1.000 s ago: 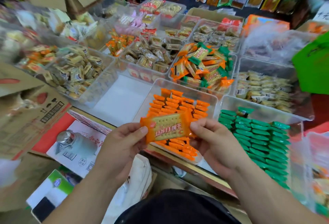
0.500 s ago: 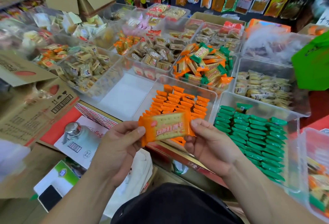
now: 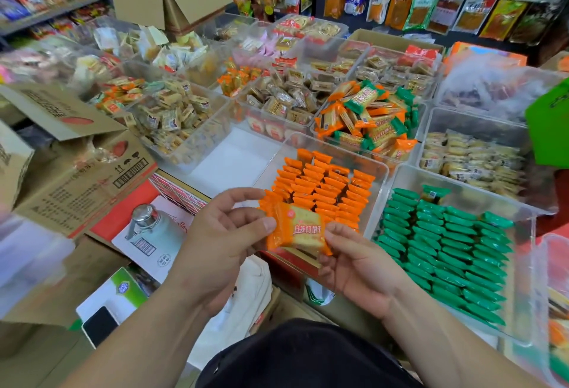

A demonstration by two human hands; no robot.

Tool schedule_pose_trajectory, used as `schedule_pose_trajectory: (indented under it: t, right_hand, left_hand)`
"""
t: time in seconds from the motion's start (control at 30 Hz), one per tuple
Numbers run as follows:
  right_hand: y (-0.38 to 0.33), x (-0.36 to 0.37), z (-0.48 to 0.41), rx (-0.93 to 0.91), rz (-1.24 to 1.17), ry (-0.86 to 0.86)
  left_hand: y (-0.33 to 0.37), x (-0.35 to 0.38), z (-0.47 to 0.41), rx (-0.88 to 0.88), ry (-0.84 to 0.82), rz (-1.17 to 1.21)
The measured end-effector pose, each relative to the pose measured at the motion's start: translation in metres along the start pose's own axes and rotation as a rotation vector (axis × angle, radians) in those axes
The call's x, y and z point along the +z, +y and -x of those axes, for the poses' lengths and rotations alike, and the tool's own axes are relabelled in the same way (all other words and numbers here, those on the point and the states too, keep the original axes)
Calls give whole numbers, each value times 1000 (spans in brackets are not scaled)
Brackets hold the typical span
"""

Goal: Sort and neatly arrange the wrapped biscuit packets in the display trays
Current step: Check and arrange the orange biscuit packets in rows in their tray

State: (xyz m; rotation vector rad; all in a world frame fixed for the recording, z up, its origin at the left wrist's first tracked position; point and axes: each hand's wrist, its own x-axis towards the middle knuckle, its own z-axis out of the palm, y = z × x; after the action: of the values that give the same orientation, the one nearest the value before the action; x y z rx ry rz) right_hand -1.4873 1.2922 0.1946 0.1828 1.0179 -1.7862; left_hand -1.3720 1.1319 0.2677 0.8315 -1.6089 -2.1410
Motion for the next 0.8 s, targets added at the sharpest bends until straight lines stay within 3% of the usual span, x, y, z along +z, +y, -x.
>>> schedule_pose_trajectory:
  t: [0.23,0.4,0.5,0.63,0.8]
  right_hand:
    - [-20,-3,8,-178,-76,-79]
    - [-34,0,15,-180,172,-59]
    - [-38,6,13,-134,318,14]
    - [-41,9,6,14,152,24]
    - [-40,9,-2,-17,200,86]
  left_hand:
    - [-6,-8,-1,48,35,-91]
    - [2,-11,-5,135,92,-362]
    - [4,-17,-15,20,58,-380]
    - [7,-19,-23,-251,-53,-115]
    - [0,-20,-32,-243,-34,-141]
